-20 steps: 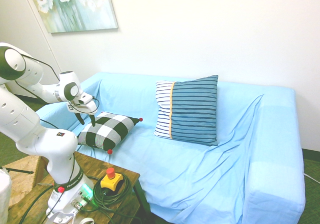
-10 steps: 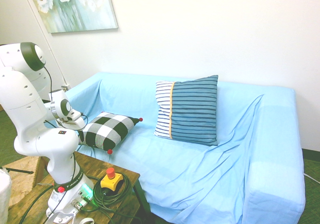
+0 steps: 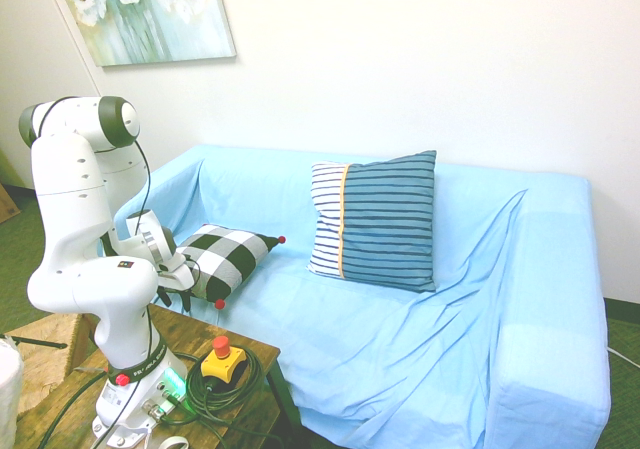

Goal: Lift the pillow

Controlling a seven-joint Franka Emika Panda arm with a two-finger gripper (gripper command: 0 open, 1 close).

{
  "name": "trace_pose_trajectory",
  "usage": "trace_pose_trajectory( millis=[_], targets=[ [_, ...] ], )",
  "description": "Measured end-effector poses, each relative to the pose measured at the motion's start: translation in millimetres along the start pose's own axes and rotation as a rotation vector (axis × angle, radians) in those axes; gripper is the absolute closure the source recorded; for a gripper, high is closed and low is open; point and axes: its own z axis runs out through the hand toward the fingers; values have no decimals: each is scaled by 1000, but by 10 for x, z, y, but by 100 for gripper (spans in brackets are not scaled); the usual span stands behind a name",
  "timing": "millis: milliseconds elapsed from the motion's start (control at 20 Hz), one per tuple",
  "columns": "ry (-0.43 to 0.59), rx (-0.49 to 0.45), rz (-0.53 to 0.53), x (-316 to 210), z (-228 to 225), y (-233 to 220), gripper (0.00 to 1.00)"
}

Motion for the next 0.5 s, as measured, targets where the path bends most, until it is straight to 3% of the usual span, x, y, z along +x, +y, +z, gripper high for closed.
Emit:
trace_pose_trajectory(
  millis=[500],
  targets=[
    [13,46,3,55,-8,-272,0]
  ],
)
